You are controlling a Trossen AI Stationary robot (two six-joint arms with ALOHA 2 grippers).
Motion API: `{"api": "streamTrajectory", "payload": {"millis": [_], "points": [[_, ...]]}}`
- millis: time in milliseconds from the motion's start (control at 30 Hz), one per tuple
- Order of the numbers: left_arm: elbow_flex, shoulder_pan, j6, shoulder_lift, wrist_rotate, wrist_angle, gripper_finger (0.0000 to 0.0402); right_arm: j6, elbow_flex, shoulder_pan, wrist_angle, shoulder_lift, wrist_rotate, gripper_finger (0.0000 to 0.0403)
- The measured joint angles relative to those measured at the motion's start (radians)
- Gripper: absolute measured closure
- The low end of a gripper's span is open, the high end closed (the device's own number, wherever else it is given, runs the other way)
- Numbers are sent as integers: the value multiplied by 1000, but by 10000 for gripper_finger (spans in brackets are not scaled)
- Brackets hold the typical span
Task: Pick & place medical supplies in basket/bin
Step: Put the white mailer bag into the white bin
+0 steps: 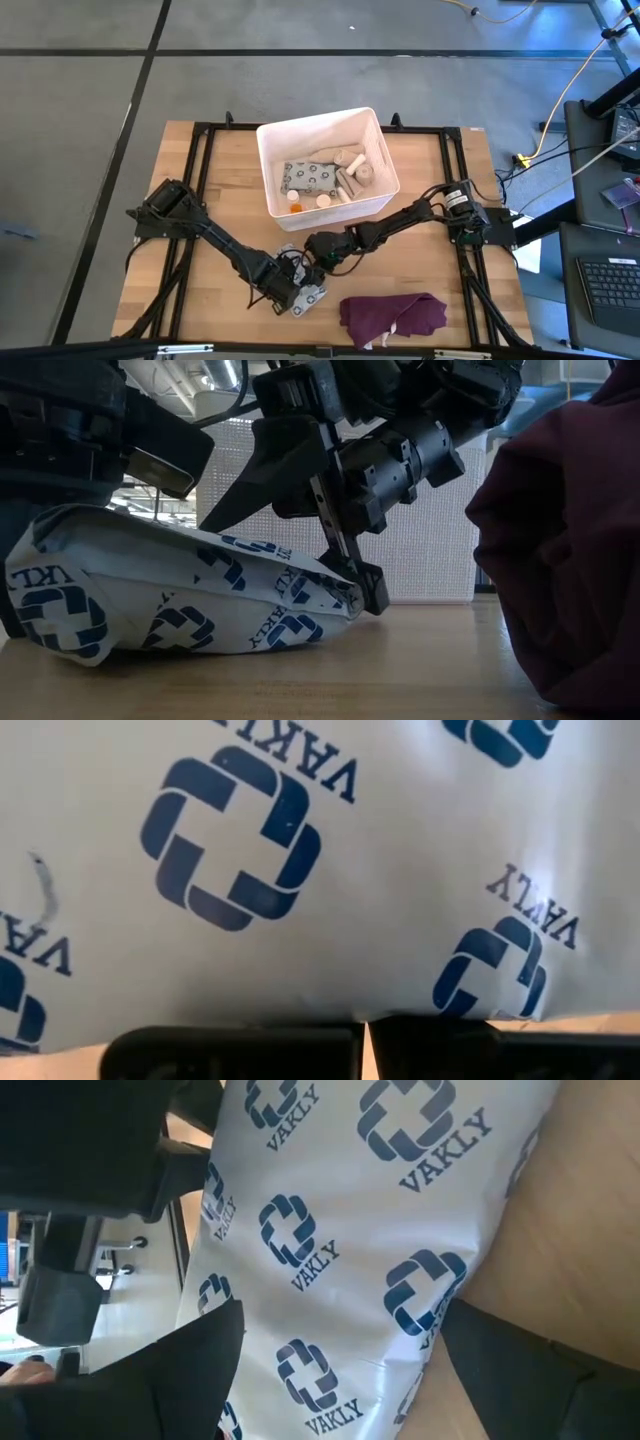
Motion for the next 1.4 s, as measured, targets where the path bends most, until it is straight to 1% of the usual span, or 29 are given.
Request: {"api": "streamTrajectory", "payload": {"millis": [100,267,400,533,600,667,733,900,1000,1100,1200,1333,1400], "points": [[2,0,15,-1,7,12,400,-35,-1,-1,6,0,-13,63],[4,-5,107,-1,6,-17,400,-154,-1,-3,9,2,-85,63],[4,-5,164,-1,-28,-14,399,-210,-1,-4,9,2,-130,63],[4,4,187,-1,-40,-5,400,-214,-1,-1,15,4,-208,63],[4,5,205,-1,-40,-4,399,-211,-1,8,91,11,-282,63],[4,7,209,-1,-42,0,399,-205,6,18,164,6,-283,64],[4,7,211,-1,-39,2,400,-172,11,14,189,-8,-288,64],[4,5,204,-1,-32,3,399,-156,4,13,146,2,-214,64],[4,5,201,-1,-19,4,400,-188,4,12,121,2,-177,64],[4,5,197,-1,-1,4,399,-218,4,12,13,2,-88,64],[5,5,195,-1,20,5,400,-175,8,6,-59,-4,3,64],[5,8,200,-1,41,7,399,-131,9,5,-61,-4,18,64],[5,9,197,-1,44,13,399,-65,7,3,-39,-4,18,63]]}}
